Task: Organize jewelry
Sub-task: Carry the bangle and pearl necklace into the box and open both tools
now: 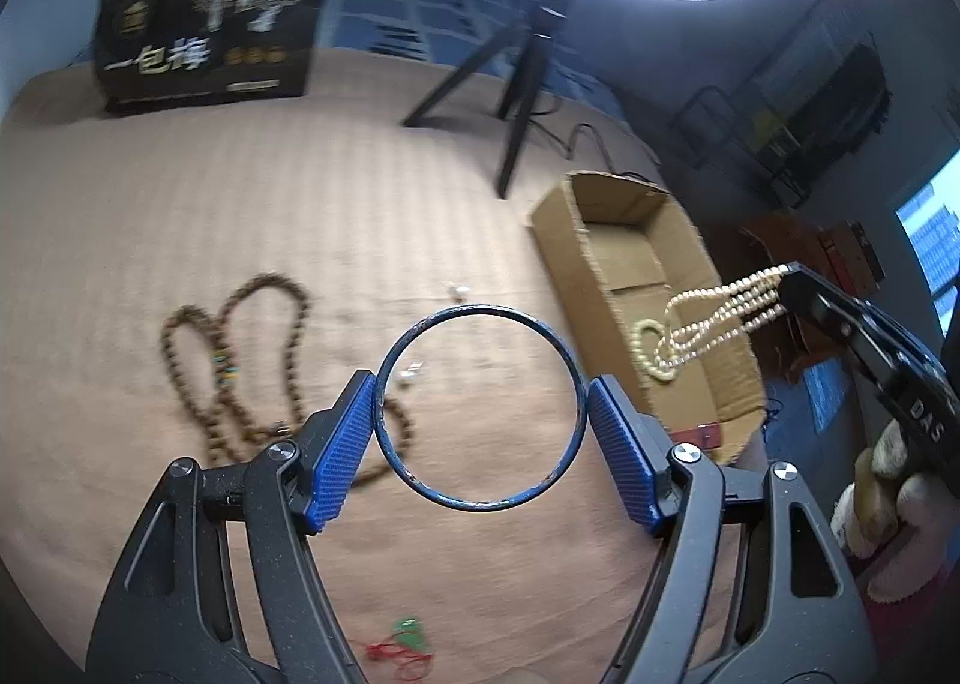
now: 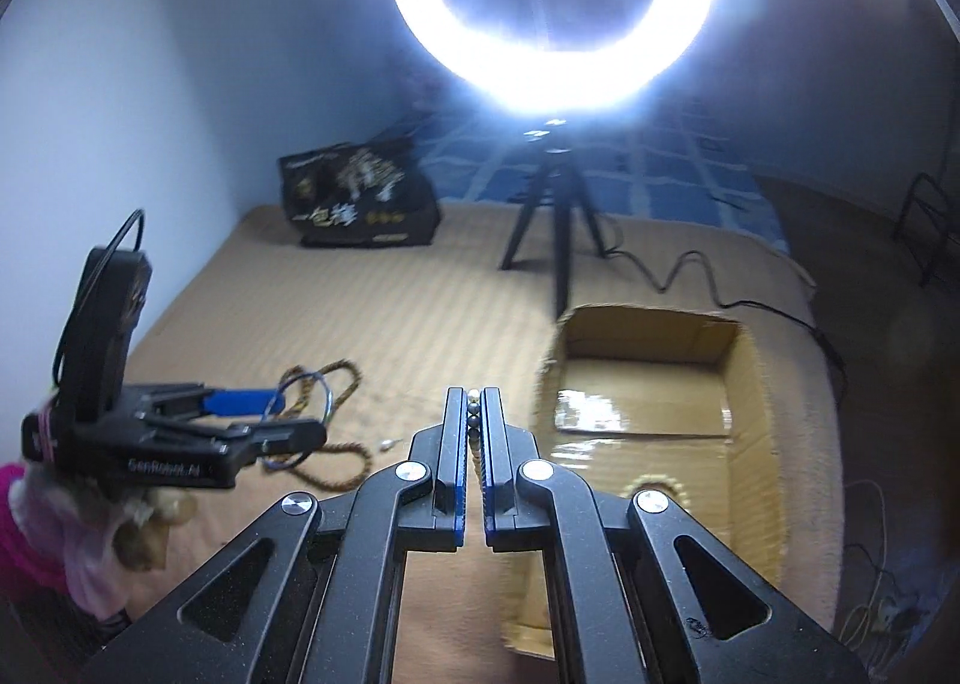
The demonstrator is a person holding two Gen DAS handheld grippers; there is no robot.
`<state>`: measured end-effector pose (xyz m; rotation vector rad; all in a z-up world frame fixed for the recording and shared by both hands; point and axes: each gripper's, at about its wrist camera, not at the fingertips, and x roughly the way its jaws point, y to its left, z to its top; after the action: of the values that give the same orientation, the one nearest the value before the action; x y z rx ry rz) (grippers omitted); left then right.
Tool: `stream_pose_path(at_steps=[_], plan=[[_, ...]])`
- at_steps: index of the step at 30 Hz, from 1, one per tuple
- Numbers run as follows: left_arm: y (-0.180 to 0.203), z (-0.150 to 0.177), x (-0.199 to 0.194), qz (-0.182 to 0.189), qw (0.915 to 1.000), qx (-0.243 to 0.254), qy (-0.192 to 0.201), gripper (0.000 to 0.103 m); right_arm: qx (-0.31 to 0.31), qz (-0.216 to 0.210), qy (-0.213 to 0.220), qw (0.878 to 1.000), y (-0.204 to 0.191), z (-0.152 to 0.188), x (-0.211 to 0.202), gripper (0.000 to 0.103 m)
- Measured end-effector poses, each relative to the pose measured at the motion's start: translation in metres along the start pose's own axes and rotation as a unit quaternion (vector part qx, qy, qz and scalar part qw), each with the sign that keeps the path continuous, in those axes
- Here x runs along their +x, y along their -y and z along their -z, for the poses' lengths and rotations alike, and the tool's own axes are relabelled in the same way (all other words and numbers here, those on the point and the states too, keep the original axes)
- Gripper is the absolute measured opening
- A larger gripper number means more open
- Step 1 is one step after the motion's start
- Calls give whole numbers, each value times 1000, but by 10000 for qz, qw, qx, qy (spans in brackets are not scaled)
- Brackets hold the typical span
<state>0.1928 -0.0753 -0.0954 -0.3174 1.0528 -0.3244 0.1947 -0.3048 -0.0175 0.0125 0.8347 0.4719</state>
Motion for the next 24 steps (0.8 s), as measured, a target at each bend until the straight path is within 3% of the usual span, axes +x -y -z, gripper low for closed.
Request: stream_pose_path(at_steps=[14,24], plan=[[83,-20,43,157,9972,725,-35,73,396,560,-86,9976,52,8,-4,2],[115,-38,77,215,9953,938,-79,73,779,719,-342,9938,86,23,10,2]])
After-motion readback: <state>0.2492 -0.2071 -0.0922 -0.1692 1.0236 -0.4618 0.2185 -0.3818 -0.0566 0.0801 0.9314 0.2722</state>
